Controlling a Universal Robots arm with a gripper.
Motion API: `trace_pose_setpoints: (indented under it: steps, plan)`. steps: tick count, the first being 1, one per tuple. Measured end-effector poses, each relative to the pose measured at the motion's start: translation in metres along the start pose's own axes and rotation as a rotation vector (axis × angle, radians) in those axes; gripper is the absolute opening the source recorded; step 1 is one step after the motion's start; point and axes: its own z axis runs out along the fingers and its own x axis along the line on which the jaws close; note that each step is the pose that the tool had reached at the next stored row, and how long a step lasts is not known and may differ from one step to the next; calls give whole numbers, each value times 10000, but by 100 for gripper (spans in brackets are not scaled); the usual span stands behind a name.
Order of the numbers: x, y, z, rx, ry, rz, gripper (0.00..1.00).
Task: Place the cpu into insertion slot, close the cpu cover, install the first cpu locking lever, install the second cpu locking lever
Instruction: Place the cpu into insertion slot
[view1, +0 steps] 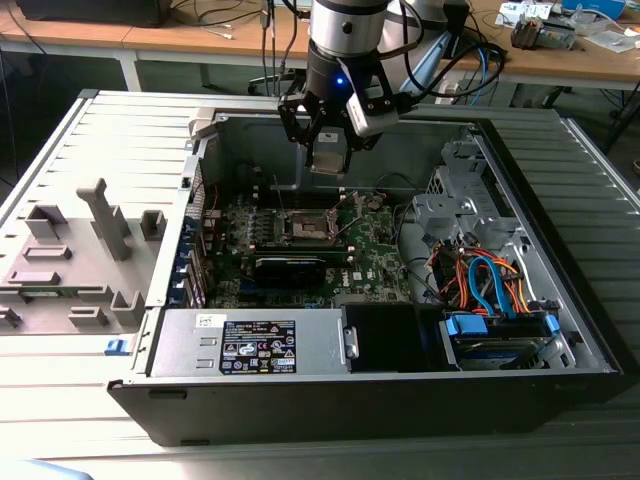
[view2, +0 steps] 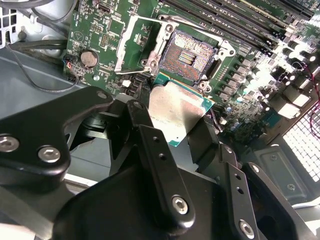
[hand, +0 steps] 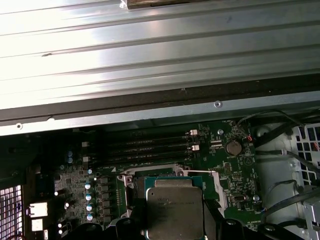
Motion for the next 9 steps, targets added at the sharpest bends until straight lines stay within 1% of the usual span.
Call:
trace_pose_setpoints:
  steps: [9]
  plan:
    - [0, 0, 1, 1, -6, 66, 55]
